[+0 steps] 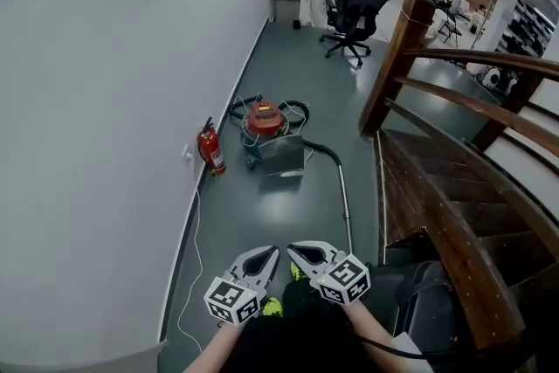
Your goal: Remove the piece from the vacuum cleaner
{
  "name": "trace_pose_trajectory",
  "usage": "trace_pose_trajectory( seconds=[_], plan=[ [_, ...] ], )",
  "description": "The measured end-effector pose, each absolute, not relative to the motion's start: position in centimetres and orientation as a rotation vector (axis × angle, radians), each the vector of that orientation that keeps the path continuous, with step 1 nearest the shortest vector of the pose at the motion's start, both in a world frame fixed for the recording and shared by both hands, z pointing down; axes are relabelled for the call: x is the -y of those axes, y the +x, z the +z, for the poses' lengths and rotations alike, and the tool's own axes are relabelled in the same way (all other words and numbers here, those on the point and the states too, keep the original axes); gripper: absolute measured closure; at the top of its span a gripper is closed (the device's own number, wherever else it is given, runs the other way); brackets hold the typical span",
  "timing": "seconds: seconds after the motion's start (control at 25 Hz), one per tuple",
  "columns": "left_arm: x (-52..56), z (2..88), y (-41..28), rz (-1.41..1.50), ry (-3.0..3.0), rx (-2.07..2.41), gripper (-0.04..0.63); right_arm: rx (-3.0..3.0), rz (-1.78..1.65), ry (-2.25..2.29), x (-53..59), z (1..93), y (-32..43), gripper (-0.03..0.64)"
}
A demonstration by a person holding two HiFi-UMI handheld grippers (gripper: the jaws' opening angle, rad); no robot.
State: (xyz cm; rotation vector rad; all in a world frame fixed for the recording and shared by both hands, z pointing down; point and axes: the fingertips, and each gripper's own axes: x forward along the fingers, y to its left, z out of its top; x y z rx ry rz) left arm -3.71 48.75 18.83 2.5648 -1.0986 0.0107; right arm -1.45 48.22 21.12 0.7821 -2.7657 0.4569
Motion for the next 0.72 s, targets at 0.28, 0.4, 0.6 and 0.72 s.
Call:
trace_pose_trajectory(
  seconds=[0.28,0.4,0.6,0.72],
  plan=[
    [-47.2,19.3,-3.6,0.048,2.551,1.109,0.586,2.762,0.481,0.748,-46.1,21.8,-1.6,0.601],
    [-46.0,19.4,-3.6,0.062,2.549,1.123,0.587,2.765,0.472,0.731,-44.9,21.7,-1.7,0.601],
    [-43.5,19.6,-3.0,0.070,2.548,1.123,0.586,2.759,0.481,0.694,-42.9,21.9,-1.6,0.601],
    [-41.8,20.1,-2.5,0.086,2.545,1.114,0.586,2.757,0.510,0.686,-41.3,22.5,-1.3,0.601]
  ],
)
